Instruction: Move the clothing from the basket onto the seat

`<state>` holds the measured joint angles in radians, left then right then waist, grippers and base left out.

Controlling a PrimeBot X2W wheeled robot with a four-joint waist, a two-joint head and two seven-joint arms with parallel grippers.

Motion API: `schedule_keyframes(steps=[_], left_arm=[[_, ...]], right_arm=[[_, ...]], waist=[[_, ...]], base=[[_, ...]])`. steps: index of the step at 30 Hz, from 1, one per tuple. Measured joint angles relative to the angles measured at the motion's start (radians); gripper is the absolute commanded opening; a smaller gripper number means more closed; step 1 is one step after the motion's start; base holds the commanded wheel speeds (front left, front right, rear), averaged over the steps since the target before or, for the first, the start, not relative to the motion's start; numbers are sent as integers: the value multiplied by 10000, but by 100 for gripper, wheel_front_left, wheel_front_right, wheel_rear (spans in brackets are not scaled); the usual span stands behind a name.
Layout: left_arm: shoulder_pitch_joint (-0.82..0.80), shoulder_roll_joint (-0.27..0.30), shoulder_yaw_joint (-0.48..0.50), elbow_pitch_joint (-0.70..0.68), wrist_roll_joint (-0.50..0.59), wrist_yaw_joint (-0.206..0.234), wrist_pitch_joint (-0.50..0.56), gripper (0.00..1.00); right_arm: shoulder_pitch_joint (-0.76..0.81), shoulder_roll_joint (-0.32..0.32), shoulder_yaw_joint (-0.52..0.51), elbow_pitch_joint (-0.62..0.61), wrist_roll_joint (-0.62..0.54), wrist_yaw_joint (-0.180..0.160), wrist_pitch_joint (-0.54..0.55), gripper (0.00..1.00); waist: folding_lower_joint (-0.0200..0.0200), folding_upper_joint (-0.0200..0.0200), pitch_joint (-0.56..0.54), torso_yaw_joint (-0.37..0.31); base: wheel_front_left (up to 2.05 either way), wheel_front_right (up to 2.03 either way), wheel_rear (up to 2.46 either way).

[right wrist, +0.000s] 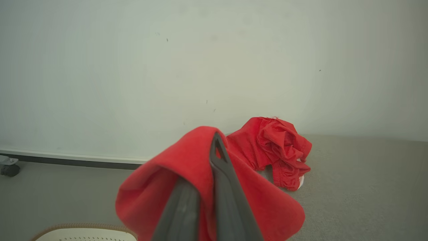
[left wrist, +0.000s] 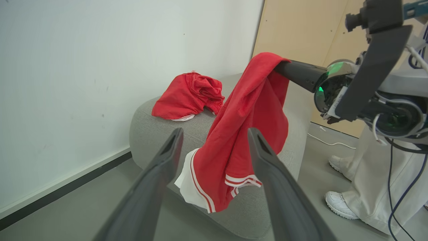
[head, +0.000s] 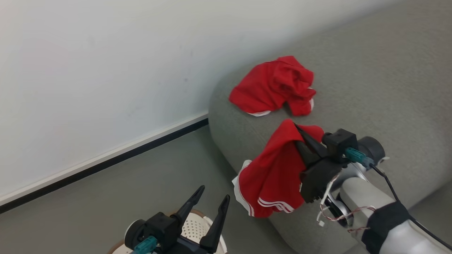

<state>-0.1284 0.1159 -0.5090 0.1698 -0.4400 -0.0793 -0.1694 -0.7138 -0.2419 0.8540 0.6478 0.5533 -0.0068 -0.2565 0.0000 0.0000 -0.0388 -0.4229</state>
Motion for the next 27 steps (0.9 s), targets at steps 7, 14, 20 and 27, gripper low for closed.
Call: schedule_keyframes(steps=[7,14,20,27], left_arm=[[-48,-151,-251,-94,121,2,0,100],[-105,-144,-364,-134,232,2,40,100],[-582,-50,-282,-451,372,67,188,100],[-1318,157,-111,-892,660,113,376,100]], right_arm=[[543,-725,-451,-669,-33,-274,2,0],[485,-884,-855,-1151,-33,-341,0,0],[-670,-1034,-1452,-1198,27,-324,0,0],[-2961,-1112,-2531,-571,403,-222,2,0]], waist=[[0,0,173,-820],[0,0,601,-1053],[0,0,1108,-899],[1,0,1893,-555]], base=[[0,0,0],[0,0,0],[0,0,0],[0,0,0]])
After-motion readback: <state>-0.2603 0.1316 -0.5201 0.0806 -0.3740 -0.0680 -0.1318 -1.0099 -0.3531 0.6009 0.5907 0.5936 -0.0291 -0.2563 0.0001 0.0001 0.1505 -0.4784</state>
